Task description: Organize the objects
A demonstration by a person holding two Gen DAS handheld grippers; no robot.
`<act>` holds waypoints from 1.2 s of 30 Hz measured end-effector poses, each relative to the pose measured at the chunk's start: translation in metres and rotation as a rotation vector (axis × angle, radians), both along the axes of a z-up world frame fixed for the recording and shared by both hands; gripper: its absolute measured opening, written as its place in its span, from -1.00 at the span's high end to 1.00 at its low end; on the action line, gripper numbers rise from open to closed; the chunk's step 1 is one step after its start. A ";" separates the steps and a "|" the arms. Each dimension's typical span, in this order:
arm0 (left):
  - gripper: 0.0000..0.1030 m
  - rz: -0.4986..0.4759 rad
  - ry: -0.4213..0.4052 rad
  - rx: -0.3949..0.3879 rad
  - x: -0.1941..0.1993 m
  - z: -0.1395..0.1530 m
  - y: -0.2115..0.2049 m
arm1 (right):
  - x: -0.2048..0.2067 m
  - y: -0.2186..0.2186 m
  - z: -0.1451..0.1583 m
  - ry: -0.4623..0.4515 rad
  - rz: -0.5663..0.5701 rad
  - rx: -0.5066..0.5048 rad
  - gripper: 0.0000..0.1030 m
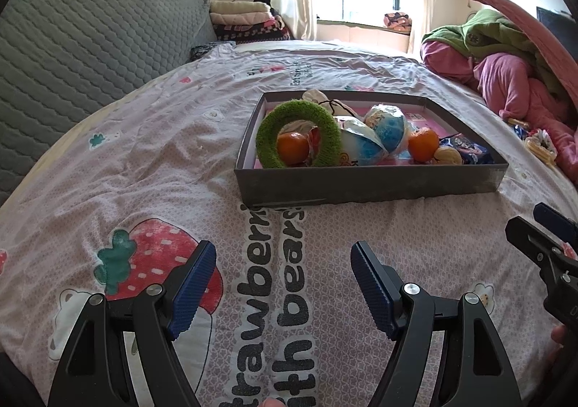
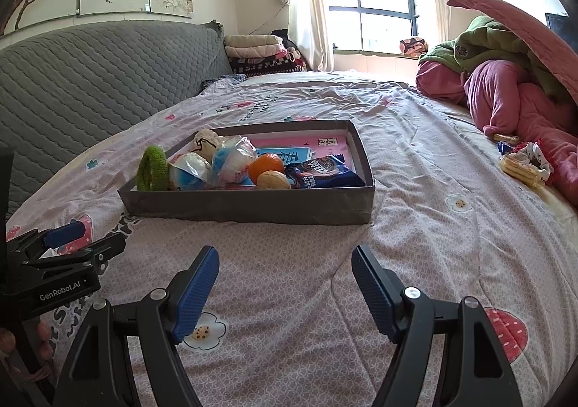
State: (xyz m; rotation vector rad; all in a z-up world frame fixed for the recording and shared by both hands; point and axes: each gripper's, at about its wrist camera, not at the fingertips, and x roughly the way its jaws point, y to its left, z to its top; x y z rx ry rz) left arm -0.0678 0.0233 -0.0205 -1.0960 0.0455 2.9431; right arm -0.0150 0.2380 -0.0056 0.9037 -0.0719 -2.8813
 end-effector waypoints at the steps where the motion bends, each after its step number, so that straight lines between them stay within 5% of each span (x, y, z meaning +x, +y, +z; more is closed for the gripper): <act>1: -0.52 -0.002 -0.001 0.000 -0.001 -0.001 0.000 | 0.000 -0.001 -0.001 0.001 0.002 0.001 -0.46; 36: -0.52 0.011 -0.028 0.005 -0.007 -0.009 -0.004 | -0.001 -0.007 -0.011 -0.030 0.012 0.020 -0.46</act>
